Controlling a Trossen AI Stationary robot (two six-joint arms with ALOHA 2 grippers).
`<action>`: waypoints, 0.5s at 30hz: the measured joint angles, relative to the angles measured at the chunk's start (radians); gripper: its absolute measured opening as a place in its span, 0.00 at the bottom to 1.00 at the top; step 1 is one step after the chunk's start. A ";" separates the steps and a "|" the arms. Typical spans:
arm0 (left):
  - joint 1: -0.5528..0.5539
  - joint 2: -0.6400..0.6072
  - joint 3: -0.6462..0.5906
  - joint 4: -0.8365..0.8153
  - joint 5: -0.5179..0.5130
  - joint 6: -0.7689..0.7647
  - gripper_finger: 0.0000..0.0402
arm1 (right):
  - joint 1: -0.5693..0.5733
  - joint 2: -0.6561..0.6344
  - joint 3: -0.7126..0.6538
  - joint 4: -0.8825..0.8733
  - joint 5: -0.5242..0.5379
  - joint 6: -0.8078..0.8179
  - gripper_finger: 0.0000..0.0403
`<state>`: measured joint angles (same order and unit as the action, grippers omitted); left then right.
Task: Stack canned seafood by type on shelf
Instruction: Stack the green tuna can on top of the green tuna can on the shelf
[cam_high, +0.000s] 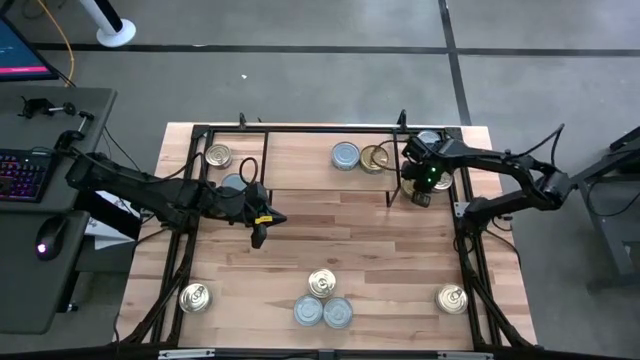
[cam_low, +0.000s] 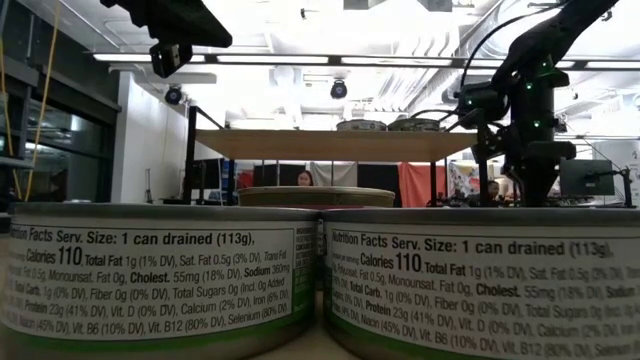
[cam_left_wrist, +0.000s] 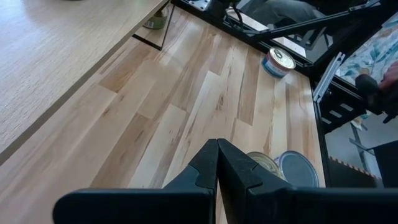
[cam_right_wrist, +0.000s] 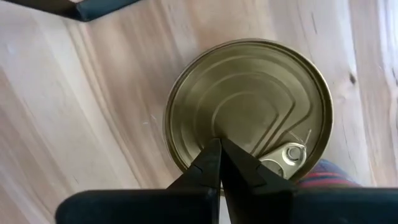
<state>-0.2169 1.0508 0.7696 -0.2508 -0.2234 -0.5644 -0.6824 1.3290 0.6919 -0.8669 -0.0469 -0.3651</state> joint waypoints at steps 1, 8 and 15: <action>0.000 0.000 0.000 0.000 0.000 0.000 0.00 | 0.011 0.008 0.001 0.000 0.003 -0.002 0.00; 0.000 0.000 0.000 0.000 0.000 0.024 0.00 | 0.089 0.006 0.000 -0.007 -0.034 -0.040 0.00; 0.000 0.000 0.000 -0.005 0.000 0.027 0.00 | 0.165 0.006 0.000 -0.018 -0.062 -0.044 0.00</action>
<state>-0.2169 1.0508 0.7696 -0.2560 -0.2230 -0.5377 -0.5177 1.3354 0.6916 -0.8845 -0.1090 -0.4090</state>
